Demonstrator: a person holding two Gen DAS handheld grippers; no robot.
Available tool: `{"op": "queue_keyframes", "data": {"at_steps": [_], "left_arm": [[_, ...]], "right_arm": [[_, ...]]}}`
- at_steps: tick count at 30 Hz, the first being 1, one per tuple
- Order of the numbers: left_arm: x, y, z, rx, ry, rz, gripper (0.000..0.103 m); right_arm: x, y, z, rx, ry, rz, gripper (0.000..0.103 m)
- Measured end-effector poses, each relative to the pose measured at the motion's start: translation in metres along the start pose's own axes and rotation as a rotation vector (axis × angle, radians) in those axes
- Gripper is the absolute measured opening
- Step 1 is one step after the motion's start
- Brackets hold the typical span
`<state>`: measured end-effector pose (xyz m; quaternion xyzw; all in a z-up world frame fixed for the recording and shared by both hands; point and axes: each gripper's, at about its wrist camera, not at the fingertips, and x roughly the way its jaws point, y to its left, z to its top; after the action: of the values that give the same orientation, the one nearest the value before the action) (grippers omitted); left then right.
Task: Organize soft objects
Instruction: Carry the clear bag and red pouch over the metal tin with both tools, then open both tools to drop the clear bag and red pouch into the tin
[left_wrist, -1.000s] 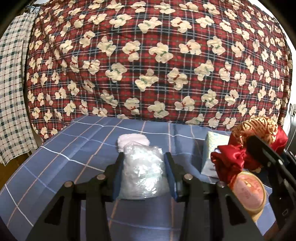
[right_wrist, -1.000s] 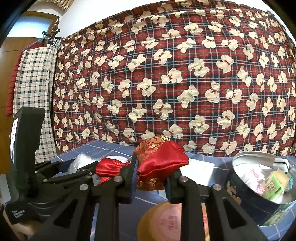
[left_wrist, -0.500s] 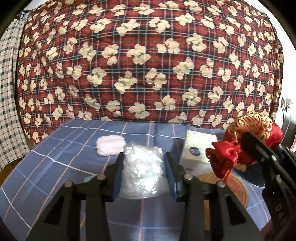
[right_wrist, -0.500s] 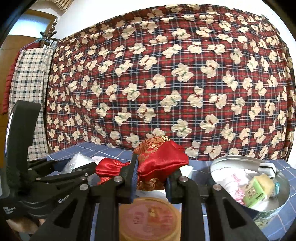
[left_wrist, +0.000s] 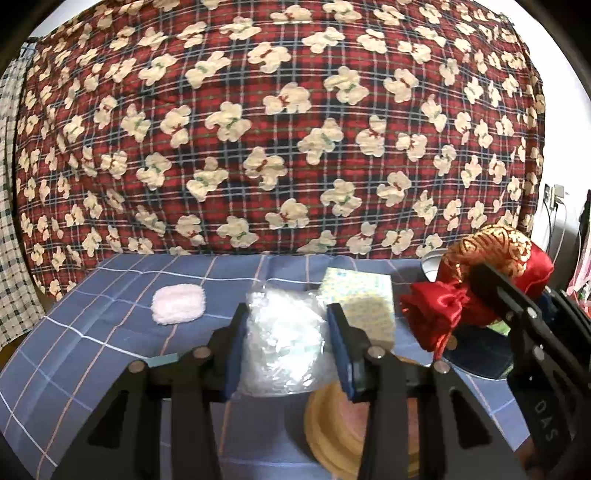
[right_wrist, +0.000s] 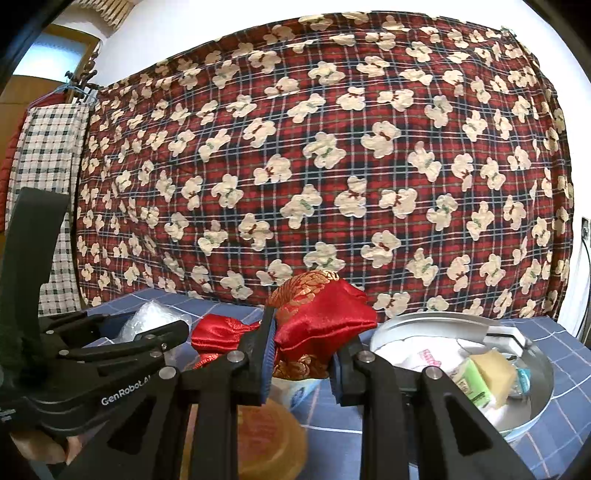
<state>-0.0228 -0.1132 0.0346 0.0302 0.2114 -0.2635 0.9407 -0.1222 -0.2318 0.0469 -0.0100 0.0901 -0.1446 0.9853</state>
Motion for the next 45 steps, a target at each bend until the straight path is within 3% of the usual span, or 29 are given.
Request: {"op": "queue_keyframes", "data": {"at_steps": [45], "left_arm": [[0.023, -0.169, 0.021, 0.144, -0.003, -0.201, 0.041]], "right_arm": [[-0.015, -0.153, 0.004, 0.08, -0.02, -0.24, 0.027]]}}
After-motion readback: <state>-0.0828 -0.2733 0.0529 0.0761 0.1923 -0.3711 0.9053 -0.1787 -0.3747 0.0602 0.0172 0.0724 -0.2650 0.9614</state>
